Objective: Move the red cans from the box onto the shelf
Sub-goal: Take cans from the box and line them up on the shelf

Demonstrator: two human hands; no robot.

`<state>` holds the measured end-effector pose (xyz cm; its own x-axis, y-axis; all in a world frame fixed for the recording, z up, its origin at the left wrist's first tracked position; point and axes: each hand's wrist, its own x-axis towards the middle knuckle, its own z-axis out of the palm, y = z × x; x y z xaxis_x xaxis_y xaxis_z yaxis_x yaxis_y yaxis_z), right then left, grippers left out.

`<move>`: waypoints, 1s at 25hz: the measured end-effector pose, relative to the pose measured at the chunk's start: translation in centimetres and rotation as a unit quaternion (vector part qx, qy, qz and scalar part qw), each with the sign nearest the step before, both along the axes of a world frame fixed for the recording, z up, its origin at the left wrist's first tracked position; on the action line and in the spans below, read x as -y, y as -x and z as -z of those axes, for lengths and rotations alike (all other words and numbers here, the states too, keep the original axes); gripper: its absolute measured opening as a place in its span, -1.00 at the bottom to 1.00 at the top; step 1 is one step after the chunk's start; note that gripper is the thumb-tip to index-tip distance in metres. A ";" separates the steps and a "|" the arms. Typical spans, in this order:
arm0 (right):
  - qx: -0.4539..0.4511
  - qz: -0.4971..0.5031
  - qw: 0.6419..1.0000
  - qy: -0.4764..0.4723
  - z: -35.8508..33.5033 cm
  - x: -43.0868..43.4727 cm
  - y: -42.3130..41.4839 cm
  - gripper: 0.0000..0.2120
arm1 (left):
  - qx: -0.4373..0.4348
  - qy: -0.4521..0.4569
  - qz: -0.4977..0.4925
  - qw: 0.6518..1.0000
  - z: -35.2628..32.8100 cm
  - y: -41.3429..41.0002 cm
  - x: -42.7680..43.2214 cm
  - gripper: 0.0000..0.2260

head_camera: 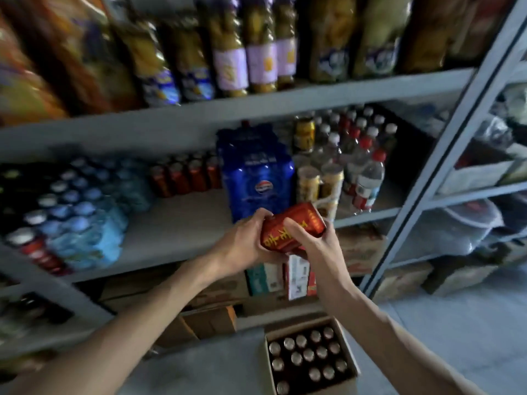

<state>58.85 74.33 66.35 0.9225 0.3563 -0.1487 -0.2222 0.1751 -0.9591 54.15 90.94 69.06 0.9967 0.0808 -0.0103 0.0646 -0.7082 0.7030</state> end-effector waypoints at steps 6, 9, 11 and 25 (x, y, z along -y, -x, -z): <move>-0.010 -0.119 0.992 0.040 -6.0 -8.2 5.3 -0.47 | -0.018 0.069 -0.080 0.994 -4.1 8.4 -7.1 -0.39; 0.001 -0.154 0.986 0.067 -4.8 -12.8 6.7 -0.68 | -0.031 0.097 -0.098 0.990 -2.4 10.4 -11.3 -0.39; 0.004 -0.157 0.984 0.090 -3.5 -16.7 6.8 -0.61 | -0.031 0.112 -0.111 0.987 -0.8 10.8 -14.6 -0.38; 0.090 -0.054 0.953 0.285 8.4 -34.6 -4.4 -0.34 | -0.298 -0.126 -0.100 0.941 12.4 2.5 -33.3 -0.08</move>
<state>63.20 108.96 58.00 0.9136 0.3598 -0.1895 -0.0324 -0.4001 -0.9159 51.67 124.26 56.63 0.7843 0.3415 -0.5179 0.5446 -0.7787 0.3114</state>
